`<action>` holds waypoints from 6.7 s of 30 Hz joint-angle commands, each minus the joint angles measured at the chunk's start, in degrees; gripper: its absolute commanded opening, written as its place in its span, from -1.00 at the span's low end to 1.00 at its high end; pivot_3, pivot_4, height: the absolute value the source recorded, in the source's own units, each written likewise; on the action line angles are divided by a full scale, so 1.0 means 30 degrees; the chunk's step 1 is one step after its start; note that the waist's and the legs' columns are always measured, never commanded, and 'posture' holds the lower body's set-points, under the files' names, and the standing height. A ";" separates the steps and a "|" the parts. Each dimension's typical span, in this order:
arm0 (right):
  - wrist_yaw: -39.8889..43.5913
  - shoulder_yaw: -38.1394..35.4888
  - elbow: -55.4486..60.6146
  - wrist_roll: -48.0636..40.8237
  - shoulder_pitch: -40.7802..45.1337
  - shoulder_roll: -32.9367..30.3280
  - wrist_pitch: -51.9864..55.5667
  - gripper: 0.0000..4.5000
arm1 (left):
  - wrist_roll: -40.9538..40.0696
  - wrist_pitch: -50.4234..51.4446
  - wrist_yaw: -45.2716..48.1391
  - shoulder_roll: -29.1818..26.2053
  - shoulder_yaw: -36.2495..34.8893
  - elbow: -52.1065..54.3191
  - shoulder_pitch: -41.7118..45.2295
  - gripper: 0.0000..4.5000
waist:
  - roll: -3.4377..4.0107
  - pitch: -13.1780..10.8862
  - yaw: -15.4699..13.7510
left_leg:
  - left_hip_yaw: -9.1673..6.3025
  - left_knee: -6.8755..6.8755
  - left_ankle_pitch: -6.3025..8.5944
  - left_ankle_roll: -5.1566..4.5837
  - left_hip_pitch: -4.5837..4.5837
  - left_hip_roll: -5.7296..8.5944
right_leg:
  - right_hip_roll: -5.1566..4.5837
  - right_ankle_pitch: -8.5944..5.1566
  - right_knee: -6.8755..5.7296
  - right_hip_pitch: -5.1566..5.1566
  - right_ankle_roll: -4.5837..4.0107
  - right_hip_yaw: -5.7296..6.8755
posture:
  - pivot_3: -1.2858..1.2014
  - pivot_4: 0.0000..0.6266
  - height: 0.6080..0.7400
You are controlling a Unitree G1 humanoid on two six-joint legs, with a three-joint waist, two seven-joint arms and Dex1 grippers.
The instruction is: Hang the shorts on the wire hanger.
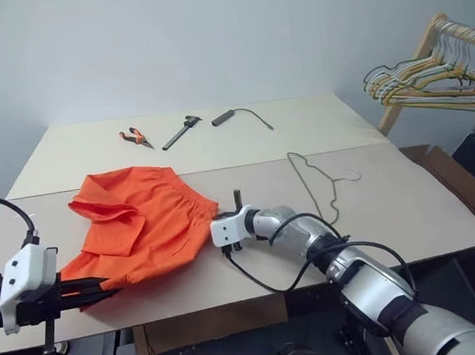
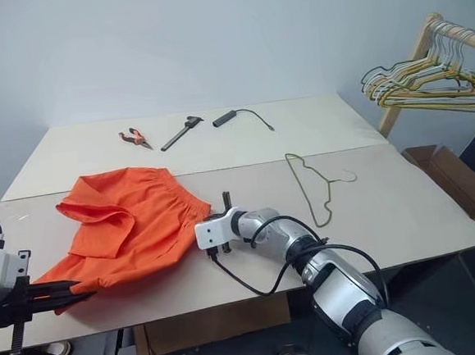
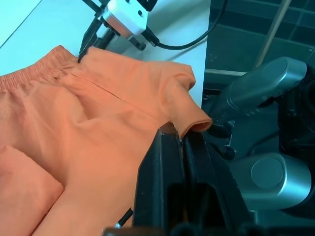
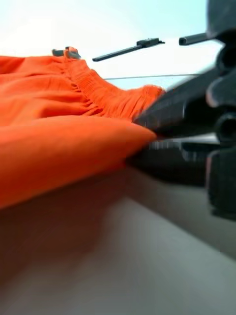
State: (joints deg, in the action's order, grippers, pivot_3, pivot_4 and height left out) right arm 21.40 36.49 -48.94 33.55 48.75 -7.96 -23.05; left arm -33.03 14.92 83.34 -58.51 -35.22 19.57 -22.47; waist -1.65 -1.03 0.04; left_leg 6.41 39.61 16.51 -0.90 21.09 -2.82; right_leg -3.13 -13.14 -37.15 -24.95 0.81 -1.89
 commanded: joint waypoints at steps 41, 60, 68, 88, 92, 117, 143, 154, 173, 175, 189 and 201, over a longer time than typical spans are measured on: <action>1.2795 -0.1648 2.6136 0.4883 -1.0939 -0.7991 1.9537 -0.98 | 1.1485 -1.4156 -0.6134 0.0609 1.2644 -1.6247 1.7155 -1.00 | -0.0044 0.0028 0.0697 | -0.0029 0.0100 0.0060 -0.0111 0.0109 0.0027 | 0.0007 0.0032 0.0015 -0.0032 0.0084 -0.0015 | 0.06 -1.00 1.00; 1.5954 -0.1192 2.6964 0.3375 -1.0555 -0.9131 1.7431 -0.98 | 0.4836 -1.1168 0.1888 -0.3503 0.8418 -0.9916 0.6235 -1.00 | -0.0052 0.0013 0.0031 | -0.0003 0.0087 0.0061 -0.0080 0.0022 -0.0005 | 0.0002 -0.0095 0.0006 0.0004 0.0163 0.0034 | 0.10 -1.00 1.00; 1.5956 -0.1847 2.6699 0.2779 -1.0273 -0.9915 1.6757 -0.98 | 0.4635 -1.0156 0.1625 -0.2839 0.9218 -0.7413 0.5134 -1.00 | -0.0082 0.0010 -0.0293 | 0.0011 0.0090 0.0064 -0.0076 0.0032 0.0002 | -0.0016 -0.0067 0.0013 0.0003 0.0110 0.0043 | 0.09 -1.00 1.00; 1.7276 -0.3742 2.8521 -0.3428 -1.2102 -1.2700 1.3799 1.00 | 0.2751 -0.6702 0.0486 -0.2258 0.8472 -0.6943 0.7648 1.00 | -0.0115 0.0019 -0.0379 | -0.0001 0.0087 0.0066 -0.0080 0.0027 -0.0009 | -0.0012 -0.0063 0.0015 0.0014 0.0074 0.0064 | 0.08 -1.00 1.00; 1.8019 -0.5215 2.9054 -0.5955 -1.1959 -1.2747 1.5775 1.00 | 0.1285 -0.2752 -0.2557 0.0069 0.9317 -0.4529 0.9595 1.00 | -0.0131 0.0031 -0.0426 | -0.0021 0.0106 0.0066 -0.0080 -0.0012 -0.0006 | -0.0014 -0.0095 0.0014 0.0087 0.0153 0.0077 | 0.08 -1.00 1.00; 1.2882 -0.9168 2.7342 -0.9550 -1.0930 -1.3334 1.8131 1.00 | 1.0366 0.1414 -1.2753 0.6868 1.6734 -0.4577 1.2715 0.92 | -0.0109 0.0005 0.0238 | -0.0055 0.0064 0.0074 -0.0096 -0.0181 0.0048 | 0.0004 -0.0032 0.0047 0.0251 0.0070 -0.0031 | 0.02 -1.00 1.00; 1.0906 -0.9704 2.6522 -1.0153 -1.0354 -1.3499 1.8485 1.00 | 0.4619 0.4206 -1.3734 0.8630 0.8178 -1.0605 1.7019 -0.98 | -0.0114 0.0000 0.0331 | -0.0075 0.0073 0.0080 -0.0110 -0.0164 0.0055 | 0.0004 -0.0021 0.0055 0.0247 0.0094 -0.0041 | 0.02 -1.00 1.00; 1.0220 -0.8948 2.6035 -0.9890 -1.0147 -1.3294 1.7968 1.00 | 0.4901 0.2979 -1.8900 0.7882 0.4473 -2.2055 2.2320 -0.98 | -0.0192 -0.0034 0.0385 | -0.0094 0.0076 0.0085 -0.0120 -0.0112 0.0080 | -0.0013 0.0013 0.0128 0.0248 0.0130 -0.0020 | 0.01 -1.00 1.00; 1.0046 -0.8683 2.6271 -1.0029 -1.0287 -1.3351 1.8678 1.00 | 0.8596 0.0107 -2.0735 0.6205 0.6871 -2.4815 2.2518 0.44 | -0.0195 -0.0036 0.0485 | -0.0079 0.0086 0.0106 -0.0150 -0.0006 0.0107 | -0.0046 0.0021 0.0151 0.0180 0.0152 0.0005 | 0.01 -1.00 1.00; 1.0015 -0.8692 2.6137 -1.0193 -1.0115 -1.3210 1.9644 1.00 | 0.9026 -0.0437 -2.1753 0.5610 0.6801 -2.5255 2.2715 0.73 | -0.0195 -0.0036 0.0567 | -0.0079 0.0084 0.0107 -0.0150 -0.0006 0.0103 | -0.0047 0.0021 0.0151 0.0178 0.0152 0.0005 | 0.01 -1.00 1.00; 0.5384 -0.9696 1.5516 -1.0933 -0.3081 -0.7126 2.7061 1.00 | 0.6608 -0.3625 -1.6734 0.5820 0.6678 -1.6722 1.9549 0.99 | -0.0184 -0.0039 0.0751 | -0.0070 0.0119 0.0079 -0.0101 0.0025 0.0100 | -0.0091 0.0064 0.0097 0.0154 0.0121 0.0046 | 0.03 -1.00 1.00; 0.4493 -0.9822 0.5914 -1.1289 0.0208 -0.5495 2.2689 1.00 | -0.0215 -0.2414 -0.5101 0.3679 0.7666 -0.2196 1.1036 0.99 | -0.0121 -0.0059 0.1306 | -0.0042 0.0061 0.0107 -0.0133 0.0031 0.0081 | -0.0070 0.0061 0.0125 0.0107 0.0128 -0.0016 | 0.05 -1.00 1.00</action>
State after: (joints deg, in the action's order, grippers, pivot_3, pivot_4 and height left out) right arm 34.37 8.20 -30.97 0.35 47.04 -24.67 47.51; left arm -31.29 6.55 65.37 -46.20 -11.63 9.90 11.45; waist -2.01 -1.21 3.96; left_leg 6.27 39.79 16.83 -1.30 21.14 -2.58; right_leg -3.32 -12.96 -36.81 -24.59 1.19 -1.95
